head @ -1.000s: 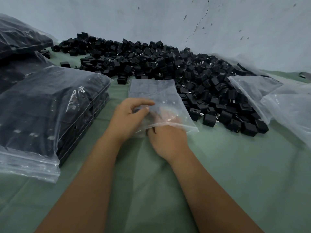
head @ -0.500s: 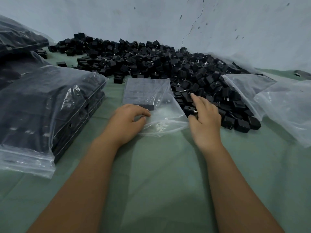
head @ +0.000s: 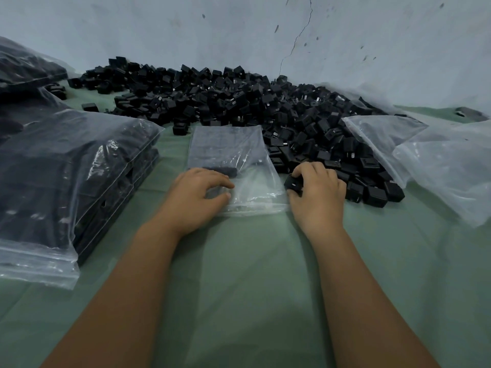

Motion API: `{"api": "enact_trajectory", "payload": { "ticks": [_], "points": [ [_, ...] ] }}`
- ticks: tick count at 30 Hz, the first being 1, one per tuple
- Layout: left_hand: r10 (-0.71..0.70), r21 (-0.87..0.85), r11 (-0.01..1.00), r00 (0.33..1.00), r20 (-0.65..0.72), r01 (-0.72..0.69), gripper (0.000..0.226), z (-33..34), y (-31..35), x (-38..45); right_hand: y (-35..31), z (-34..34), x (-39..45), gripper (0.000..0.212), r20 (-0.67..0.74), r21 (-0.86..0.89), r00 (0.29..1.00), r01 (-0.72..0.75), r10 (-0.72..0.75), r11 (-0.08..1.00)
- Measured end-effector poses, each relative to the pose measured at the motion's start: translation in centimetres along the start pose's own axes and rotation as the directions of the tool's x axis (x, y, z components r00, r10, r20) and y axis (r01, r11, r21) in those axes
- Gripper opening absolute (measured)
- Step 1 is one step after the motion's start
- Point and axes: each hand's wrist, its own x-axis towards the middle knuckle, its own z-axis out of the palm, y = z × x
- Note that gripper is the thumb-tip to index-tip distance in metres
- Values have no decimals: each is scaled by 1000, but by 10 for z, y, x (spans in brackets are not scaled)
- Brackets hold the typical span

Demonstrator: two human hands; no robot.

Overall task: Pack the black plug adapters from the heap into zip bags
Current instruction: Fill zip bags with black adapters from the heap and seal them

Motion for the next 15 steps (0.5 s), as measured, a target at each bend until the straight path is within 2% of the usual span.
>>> {"api": "enact_trajectory", "payload": {
  "ticks": [3, 5, 8, 11, 13, 15],
  "points": [
    [3, -6, 1000, 1000, 9, -3, 64, -2, 0, 0, -2, -2, 0, 23, -29, 69, 998, -50, 52, 996],
    [26, -13, 1000, 1000, 16, -25, 68, -3, 0, -1, -7, -6, -1, 21, -69, 271, 987, -124, 147, 955],
    [62, 13, 998, 996, 57, -63, 71, -5, 0, -2, -24, -13, -6, 29, -47, 625, 962, -180, 267, 759],
    [67, 32, 997, 993, 102, -70, 75, -6, -2, -2, -44, -17, -11, 39, -22, 778, 969, -139, 248, 613],
    [55, -7, 999, 996, 68, -54, 64, -3, -6, -1, -56, -19, -15, 41, 12, 843, 975, -128, 220, 522],
    [16, -101, 995, 1000, -17, -17, 35, 1, -9, 1, -67, -19, -21, 38, 28, 879, 985, -105, 170, 465]
  ]
}}
